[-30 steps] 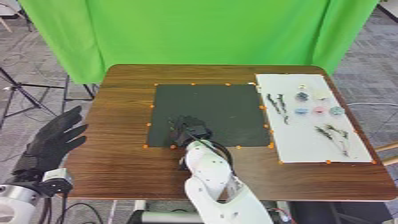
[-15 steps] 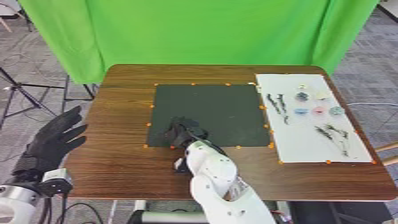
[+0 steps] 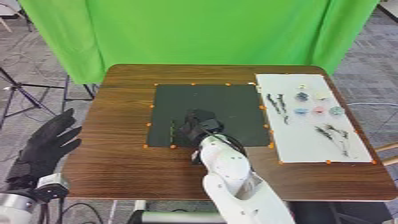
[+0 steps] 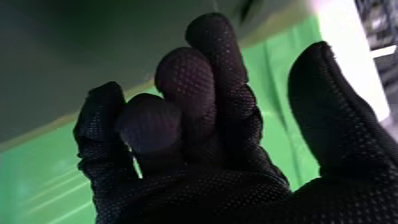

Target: Arrange flowers

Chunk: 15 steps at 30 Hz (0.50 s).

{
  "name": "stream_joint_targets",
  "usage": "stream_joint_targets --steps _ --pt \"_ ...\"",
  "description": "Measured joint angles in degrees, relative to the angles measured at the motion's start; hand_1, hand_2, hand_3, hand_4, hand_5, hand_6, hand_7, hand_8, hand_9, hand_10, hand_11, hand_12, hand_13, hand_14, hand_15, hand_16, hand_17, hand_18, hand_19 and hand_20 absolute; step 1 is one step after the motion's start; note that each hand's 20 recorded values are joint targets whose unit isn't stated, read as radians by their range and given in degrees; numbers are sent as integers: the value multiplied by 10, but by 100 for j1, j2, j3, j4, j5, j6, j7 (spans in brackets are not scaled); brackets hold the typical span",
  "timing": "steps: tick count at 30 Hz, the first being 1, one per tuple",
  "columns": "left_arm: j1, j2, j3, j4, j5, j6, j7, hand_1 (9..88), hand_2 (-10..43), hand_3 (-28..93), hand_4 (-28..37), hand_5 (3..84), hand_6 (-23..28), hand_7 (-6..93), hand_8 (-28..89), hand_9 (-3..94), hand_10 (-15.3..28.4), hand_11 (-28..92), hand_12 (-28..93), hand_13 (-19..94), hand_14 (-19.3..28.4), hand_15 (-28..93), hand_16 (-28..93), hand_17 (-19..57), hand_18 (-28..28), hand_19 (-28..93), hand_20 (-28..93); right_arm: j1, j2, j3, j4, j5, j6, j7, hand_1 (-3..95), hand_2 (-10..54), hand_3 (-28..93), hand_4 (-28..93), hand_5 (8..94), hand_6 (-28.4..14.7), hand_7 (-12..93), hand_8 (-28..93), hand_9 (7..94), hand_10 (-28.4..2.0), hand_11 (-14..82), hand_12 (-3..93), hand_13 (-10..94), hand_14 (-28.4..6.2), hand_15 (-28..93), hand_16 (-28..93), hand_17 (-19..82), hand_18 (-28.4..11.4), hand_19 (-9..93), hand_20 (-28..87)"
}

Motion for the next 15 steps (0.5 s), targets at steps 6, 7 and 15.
stream_joint_targets --steps 6,7,15 --pt "69 -105 -53 -16 5 0 62 224 -52 704 -283 210 9 194 -99 166 83 125 180 132 113 192 42 -102 186 381 78 -63 808 648 -629 31 455 144 269 -95 760 -283 517 -41 538 -191 549 -141 583 410 536 -121 800 292 205 -222 774 506" --pt "82 -115 -61 -21 6 1 71 225 -52 703 -283 210 9 194 -98 166 84 124 181 132 113 191 43 -102 186 380 78 -85 952 793 -673 31 558 192 269 -95 759 -283 516 -41 531 -189 547 -140 581 407 533 -121 797 288 203 -222 773 507" --pt "124 -147 -87 -34 14 -1 97 228 -52 702 -283 210 8 193 -97 168 84 118 187 134 112 185 47 -102 186 379 80 -436 2161 1968 -713 33 874 904 277 -95 781 -283 411 -70 489 -181 432 -167 577 392 460 -129 783 254 166 -218 756 509"
